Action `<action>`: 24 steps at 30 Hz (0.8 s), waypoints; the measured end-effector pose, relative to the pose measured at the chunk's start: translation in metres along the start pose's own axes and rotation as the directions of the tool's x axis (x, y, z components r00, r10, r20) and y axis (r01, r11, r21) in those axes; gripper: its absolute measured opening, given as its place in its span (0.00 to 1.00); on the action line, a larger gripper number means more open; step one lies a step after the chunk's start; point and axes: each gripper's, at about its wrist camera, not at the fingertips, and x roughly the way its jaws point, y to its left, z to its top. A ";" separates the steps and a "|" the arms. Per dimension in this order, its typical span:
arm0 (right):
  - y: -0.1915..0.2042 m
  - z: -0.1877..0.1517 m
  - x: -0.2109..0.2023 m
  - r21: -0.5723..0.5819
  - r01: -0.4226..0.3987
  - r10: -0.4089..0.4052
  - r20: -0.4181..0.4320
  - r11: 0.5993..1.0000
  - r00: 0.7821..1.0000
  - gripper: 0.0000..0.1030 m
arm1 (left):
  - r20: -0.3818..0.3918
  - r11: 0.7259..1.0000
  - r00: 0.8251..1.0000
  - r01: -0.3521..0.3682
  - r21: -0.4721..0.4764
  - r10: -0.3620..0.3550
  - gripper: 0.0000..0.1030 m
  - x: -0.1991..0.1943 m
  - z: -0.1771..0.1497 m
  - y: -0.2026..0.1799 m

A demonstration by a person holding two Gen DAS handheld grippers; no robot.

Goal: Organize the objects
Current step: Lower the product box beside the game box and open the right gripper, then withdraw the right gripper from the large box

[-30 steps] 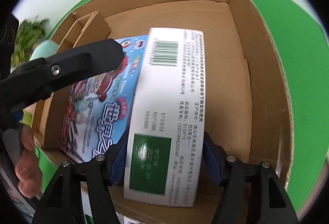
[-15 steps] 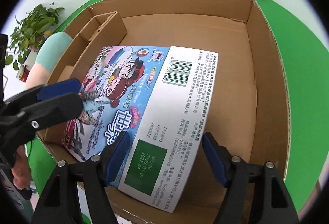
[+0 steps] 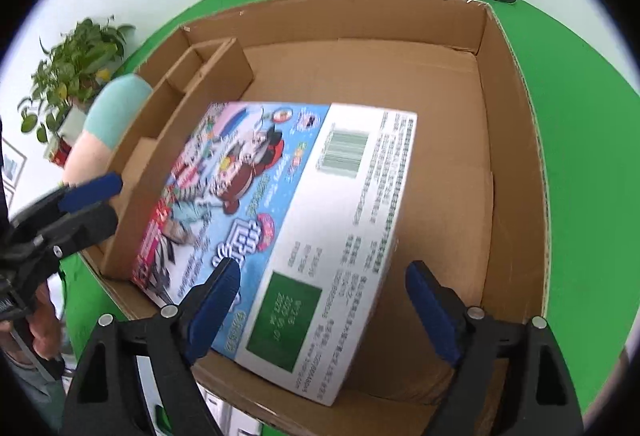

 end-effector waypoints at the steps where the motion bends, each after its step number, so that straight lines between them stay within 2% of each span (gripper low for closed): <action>1: -0.001 0.002 0.001 0.006 -0.006 0.006 0.005 1.000 1.000 0.83 | 0.001 1.000 1.000 -0.004 -0.004 0.004 0.57 -0.001 -0.001 0.002; 6: -0.004 0.019 0.005 0.019 0.000 -0.001 0.036 1.000 0.999 0.83 | -0.018 0.999 1.000 -0.026 -0.026 0.025 0.57 0.001 -0.007 0.010; 10: -0.006 0.032 0.014 0.023 -0.020 0.020 0.013 1.000 1.000 0.83 | -0.056 0.998 0.998 -0.019 -0.058 0.016 0.57 0.012 -0.014 0.013; 13: -0.007 0.038 0.021 0.017 -0.004 0.004 -0.003 1.000 1.000 0.82 | -0.073 0.998 0.997 -0.014 -0.066 0.009 0.57 0.016 -0.019 0.014; 17: -0.007 0.035 0.021 0.018 -0.014 0.014 -0.004 1.000 1.000 0.82 | -0.064 0.998 0.998 -0.031 -0.046 0.028 0.57 0.015 -0.022 0.010; 24: 0.001 0.026 0.018 -0.025 0.030 -0.030 -0.010 0.999 0.999 0.82 | -0.017 0.996 0.996 -0.091 0.004 0.091 0.57 0.001 -0.024 -0.004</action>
